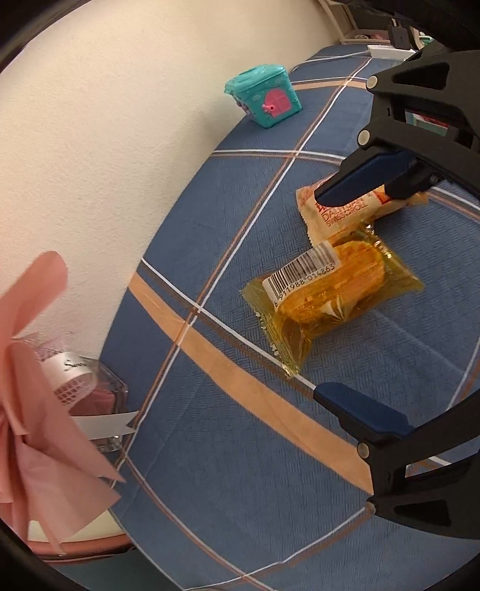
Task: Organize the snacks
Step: 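Grasp the yellow-wrapped sponge cake with the left tool while the right tool grasps the beige roll pack, then lift both packs and carry them over the white tray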
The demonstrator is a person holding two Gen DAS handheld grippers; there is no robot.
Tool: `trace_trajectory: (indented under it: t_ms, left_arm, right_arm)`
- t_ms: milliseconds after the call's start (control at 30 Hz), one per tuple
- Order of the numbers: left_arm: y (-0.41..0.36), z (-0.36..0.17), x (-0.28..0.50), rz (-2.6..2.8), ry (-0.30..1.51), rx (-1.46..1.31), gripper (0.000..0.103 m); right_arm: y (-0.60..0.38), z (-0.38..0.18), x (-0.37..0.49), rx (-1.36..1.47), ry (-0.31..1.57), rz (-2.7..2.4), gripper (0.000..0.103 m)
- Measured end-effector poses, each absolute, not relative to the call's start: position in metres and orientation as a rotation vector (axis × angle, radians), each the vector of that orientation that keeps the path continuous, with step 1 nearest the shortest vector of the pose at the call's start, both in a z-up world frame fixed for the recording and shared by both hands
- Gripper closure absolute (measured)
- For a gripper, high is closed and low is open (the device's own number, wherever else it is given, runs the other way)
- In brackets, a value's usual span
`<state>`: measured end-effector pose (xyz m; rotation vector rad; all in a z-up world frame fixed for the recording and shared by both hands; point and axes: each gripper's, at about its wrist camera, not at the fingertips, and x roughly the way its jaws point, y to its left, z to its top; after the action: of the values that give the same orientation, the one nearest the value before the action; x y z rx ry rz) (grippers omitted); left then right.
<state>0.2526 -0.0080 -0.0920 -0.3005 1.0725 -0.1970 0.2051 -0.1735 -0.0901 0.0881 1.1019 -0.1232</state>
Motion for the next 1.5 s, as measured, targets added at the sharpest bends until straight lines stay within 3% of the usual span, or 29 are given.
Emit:
trace_trajectory:
  t_ms: [233, 300, 467, 600, 700, 800, 1500]
  left_arm:
    - [-0.017, -0.097, 0.26, -0.212, 1.065, -0.278, 0.013]
    - [-0.021, -0.1, 0.26, -0.216, 1.071, -0.266, 0.03]
    - [-0.024, -0.11, 0.261, -0.227, 1.099, -0.286, 0.046]
    - [-0.022, -0.107, 0.26, -0.223, 1.096, -0.283, 0.059]
    - [-0.02, -0.106, 0.257, -0.224, 1.107, -0.287, 0.061]
    - [-0.019, -0.1, 0.25, -0.219, 1.105, -0.277, 0.061]
    - [-0.025, -0.018, 0.144, -0.261, 1.014, -0.142, 0.062]
  right_arm:
    - [-0.165, -0.11, 0.225, 0.027, 1.134, -0.101, 0.016]
    - [-0.167, -0.111, 0.227, 0.043, 1.128, -0.1, 0.025]
    - [-0.17, -0.113, 0.225, 0.059, 1.13, -0.102, 0.047]
    - [-0.175, -0.113, 0.222, 0.085, 1.134, -0.11, 0.054]
    - [-0.176, -0.11, 0.218, 0.085, 1.133, -0.121, 0.062]
    - [-0.179, -0.106, 0.208, 0.103, 1.137, -0.126, 0.063]
    - [-0.183, -0.037, 0.085, 0.191, 1.063, -0.186, 0.063]
